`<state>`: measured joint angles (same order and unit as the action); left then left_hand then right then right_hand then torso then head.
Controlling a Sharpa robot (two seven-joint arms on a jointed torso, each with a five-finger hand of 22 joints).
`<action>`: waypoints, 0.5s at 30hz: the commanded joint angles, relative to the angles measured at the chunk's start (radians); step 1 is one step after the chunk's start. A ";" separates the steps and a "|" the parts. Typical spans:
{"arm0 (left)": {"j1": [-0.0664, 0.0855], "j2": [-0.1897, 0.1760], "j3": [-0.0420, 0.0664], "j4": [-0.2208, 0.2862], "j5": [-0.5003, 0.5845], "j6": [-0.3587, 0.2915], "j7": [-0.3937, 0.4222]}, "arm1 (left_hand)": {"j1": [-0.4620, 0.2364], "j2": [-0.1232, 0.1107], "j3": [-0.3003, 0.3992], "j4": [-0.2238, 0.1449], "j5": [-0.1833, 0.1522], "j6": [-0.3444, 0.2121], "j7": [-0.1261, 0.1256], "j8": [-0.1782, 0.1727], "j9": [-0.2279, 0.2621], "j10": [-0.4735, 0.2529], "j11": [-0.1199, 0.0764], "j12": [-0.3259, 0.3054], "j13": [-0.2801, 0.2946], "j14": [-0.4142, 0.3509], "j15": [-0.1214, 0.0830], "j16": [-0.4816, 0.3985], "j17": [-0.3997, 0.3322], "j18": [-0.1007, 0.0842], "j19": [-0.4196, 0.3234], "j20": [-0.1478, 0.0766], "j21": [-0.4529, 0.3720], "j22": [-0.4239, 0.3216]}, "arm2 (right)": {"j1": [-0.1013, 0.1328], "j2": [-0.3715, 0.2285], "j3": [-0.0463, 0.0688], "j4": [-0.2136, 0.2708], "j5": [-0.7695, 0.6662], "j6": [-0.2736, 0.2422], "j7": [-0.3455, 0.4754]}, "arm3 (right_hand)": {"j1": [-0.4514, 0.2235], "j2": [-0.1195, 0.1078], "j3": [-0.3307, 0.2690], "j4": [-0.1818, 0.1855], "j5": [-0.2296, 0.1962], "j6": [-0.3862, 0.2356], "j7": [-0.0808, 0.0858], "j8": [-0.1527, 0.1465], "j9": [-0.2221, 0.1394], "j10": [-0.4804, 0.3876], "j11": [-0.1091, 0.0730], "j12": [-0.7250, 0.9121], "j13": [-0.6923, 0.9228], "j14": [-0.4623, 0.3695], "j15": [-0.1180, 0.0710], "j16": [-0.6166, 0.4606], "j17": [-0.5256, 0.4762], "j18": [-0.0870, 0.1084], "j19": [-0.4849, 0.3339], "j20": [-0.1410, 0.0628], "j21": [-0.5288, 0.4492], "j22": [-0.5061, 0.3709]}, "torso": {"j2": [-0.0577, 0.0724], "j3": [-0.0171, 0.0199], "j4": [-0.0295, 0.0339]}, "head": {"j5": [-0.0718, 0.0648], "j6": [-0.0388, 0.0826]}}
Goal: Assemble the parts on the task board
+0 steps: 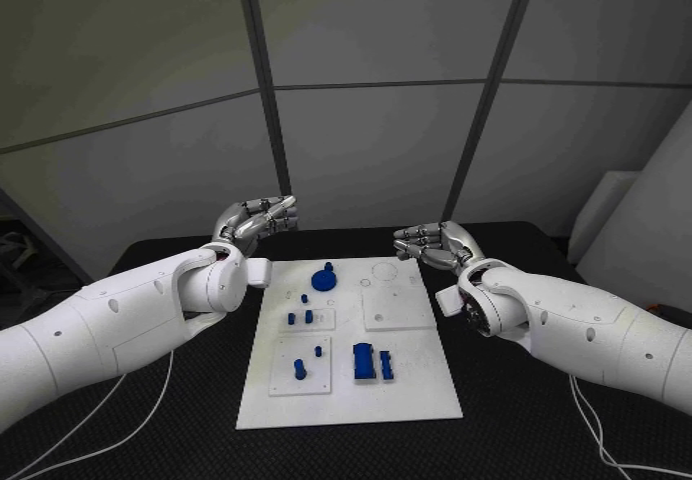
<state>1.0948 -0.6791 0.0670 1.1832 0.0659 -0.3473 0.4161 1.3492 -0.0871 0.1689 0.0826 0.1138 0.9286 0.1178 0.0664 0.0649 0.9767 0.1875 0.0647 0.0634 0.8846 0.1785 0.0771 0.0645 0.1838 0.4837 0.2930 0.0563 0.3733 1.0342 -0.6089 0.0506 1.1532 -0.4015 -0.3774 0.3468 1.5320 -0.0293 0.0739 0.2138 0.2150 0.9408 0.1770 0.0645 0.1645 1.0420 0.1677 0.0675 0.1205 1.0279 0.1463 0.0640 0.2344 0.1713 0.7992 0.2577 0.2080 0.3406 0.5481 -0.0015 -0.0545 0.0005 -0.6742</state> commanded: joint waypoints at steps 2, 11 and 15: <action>-0.002 0.026 0.001 -0.029 0.059 -0.081 0.061 | 0.006 0.014 -0.024 -0.001 0.001 -0.010 0.003 -0.005 -0.001 -0.016 -0.005 -0.005 -0.002 -0.009 -0.001 -0.014 -0.002 -0.014 -0.007 0.000 -0.004 -0.026 | 0.002 0.023 0.002 -0.034 0.073 0.027 0.071 | -0.029 0.008 -0.010 -0.027 -0.006 -0.017 0.003 -0.002 -0.038 -0.025 0.011 -0.005 -0.046 -0.032 0.004 -0.004 -0.065 0.012 0.009 0.014 -0.051 -0.047 | -0.005 0.0029 0.0002 | 0.003 0.011; -0.007 0.019 -0.006 0.006 0.019 -0.072 0.027 | -0.560 0.087 -0.089 -0.083 -0.114 -0.395 -0.046 -0.066 -0.065 -0.419 -0.081 -0.065 -0.063 -0.375 -0.075 -0.077 -0.064 -0.093 -0.200 -0.123 -0.056 -0.172 | 0.001 0.012 -0.003 -0.002 0.062 -0.023 0.039 | -0.671 0.029 -0.074 -0.117 -0.093 -0.410 -0.072 -0.065 -0.165 -0.464 -0.062 -0.068 -0.121 -0.459 -0.057 -0.064 -0.161 -0.056 -0.326 -0.097 -0.136 -0.189 | -0.004 0.0015 0.0150 | 0.002 0.029; -0.013 -0.001 -0.016 0.070 0.005 -0.131 0.040 | -0.666 0.087 -0.169 -0.083 -0.114 -0.466 -0.118 -0.066 -0.065 -0.494 -0.095 -0.065 -0.063 -0.444 -0.089 -0.077 -0.064 -0.093 -0.238 -0.146 -0.056 -0.199 | 0.004 -0.016 -0.010 0.063 0.114 -0.080 0.060 | -0.784 0.029 -0.074 -0.130 -0.109 -0.480 -0.086 -0.065 -0.165 -0.540 -0.076 -0.068 -0.121 -0.534 -0.069 -0.064 -0.234 -0.068 -0.389 -0.118 -0.208 -0.209 | -0.004 0.0015 0.0394 | 0.000 0.057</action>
<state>1.0814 -0.6772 0.0511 1.2394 0.0913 -0.4203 0.4362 0.9225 -0.0143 0.0884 0.0172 0.0483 0.6243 0.0613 0.0159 0.0140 0.6519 0.1248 0.0152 0.0139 0.5954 0.1213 0.0164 0.0139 0.1292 0.3334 0.1965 0.0137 0.2359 1.0340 -0.6226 0.0402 1.2011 -0.3414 -0.3983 0.3777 1.0082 -0.0025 0.0083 0.1145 0.1432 0.6214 0.1222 0.0160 0.0278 0.6768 0.1234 0.0166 0.0137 0.6651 0.1043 0.0153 0.0696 0.1380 0.5532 0.1879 0.0613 0.1772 0.5447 0.0003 -0.0352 0.0019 -0.6299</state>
